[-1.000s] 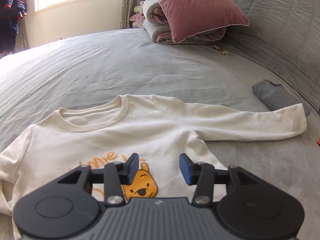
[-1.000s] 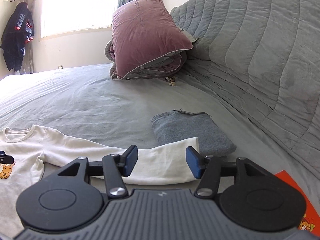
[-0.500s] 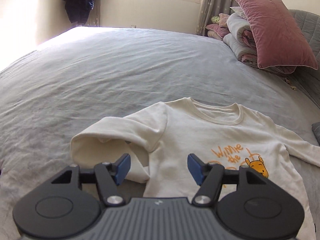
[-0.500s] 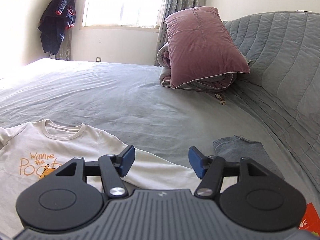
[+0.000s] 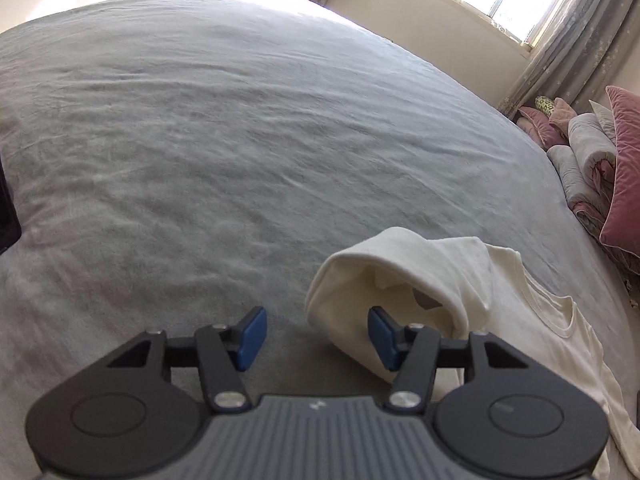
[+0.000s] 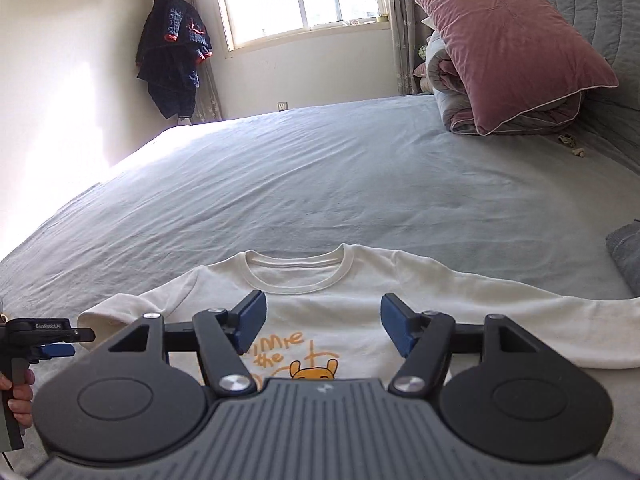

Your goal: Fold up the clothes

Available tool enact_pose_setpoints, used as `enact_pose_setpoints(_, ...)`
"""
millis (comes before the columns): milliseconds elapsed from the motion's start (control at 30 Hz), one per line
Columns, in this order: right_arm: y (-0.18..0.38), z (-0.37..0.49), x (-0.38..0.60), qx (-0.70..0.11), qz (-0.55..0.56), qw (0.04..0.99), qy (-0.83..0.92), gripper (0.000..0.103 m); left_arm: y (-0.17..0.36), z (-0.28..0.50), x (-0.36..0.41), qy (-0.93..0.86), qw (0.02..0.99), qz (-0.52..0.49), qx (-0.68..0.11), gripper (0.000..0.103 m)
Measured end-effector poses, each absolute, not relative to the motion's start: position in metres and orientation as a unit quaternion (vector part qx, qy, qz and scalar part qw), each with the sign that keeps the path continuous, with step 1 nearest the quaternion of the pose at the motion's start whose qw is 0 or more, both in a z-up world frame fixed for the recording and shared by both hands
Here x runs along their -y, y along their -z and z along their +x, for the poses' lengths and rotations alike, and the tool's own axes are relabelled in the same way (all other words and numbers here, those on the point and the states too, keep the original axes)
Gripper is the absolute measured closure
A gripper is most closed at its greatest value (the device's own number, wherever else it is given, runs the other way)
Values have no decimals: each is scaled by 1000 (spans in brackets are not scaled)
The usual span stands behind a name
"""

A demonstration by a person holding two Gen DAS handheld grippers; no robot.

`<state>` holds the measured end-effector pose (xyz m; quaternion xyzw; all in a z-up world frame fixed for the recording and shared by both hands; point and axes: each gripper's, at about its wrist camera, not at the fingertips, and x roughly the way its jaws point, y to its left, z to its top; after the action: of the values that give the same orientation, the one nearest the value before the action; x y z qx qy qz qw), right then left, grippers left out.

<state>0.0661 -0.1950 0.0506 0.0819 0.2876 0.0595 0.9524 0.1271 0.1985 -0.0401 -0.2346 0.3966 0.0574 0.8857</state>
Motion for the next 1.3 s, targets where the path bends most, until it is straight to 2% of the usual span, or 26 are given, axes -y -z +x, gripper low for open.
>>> enact_pose_setpoints(67, -44, 72, 175, -296, 84, 948, -80, 36, 41, 133, -204, -63, 879, -262, -392, 75)
enact_pose_setpoints(100, -41, 74, 166, -301, 86, 945, -90, 36, 39, 135, -204, -50, 880, -274, -385, 94)
enact_pose_setpoints(133, -39, 77, 157, -306, 88, 943, -100, 36, 37, 137, -204, -40, 881, -285, -376, 95)
enact_pose_setpoints(300, -32, 90, 122, -316, 100, 933, -139, 36, 15, 132, -186, 32, 900, -300, -315, 96)
enact_pose_setpoints(433, -35, 96, 108, -310, 133, 929, -154, 36, -1, 124, -159, 135, 913, -272, -274, 96)
enact_pose_setpoints(533, -42, 97, 109, -290, 155, 932, -149, 36, -1, 123, -129, 201, 906, -242, -282, 95)
enact_pose_setpoints(700, -45, 99, 118, -272, 168, 935, -153, 44, 15, 124, -82, 242, 894, -172, -336, 95)
enact_pose_setpoints(767, -39, 105, 121, -277, 175, 931, -160, 50, 20, 126, -72, 246, 887, -156, -359, 94)
enact_pose_setpoints(867, -28, 117, 123, -286, 181, 925, -175, 50, 18, 128, -73, 259, 875, -161, -375, 94)
enact_pose_setpoints(967, -20, 131, 124, -285, 190, 919, -197, 50, 14, 129, -82, 266, 870, -182, -374, 87)
enact_pose_setpoints(1100, -13, 150, 115, -289, 188, 910, -230, 51, 11, 131, -99, 244, 876, -208, -360, 84)
enact_pose_setpoints(1200, -4, 161, 104, -302, 169, 904, -251, 51, 10, 135, -114, 213, 886, -218, -349, 74)
enact_pose_setpoints(1300, 13, 164, 103, -317, 170, 894, -267, 51, 10, 136, -125, 196, 890, -223, -346, 70)
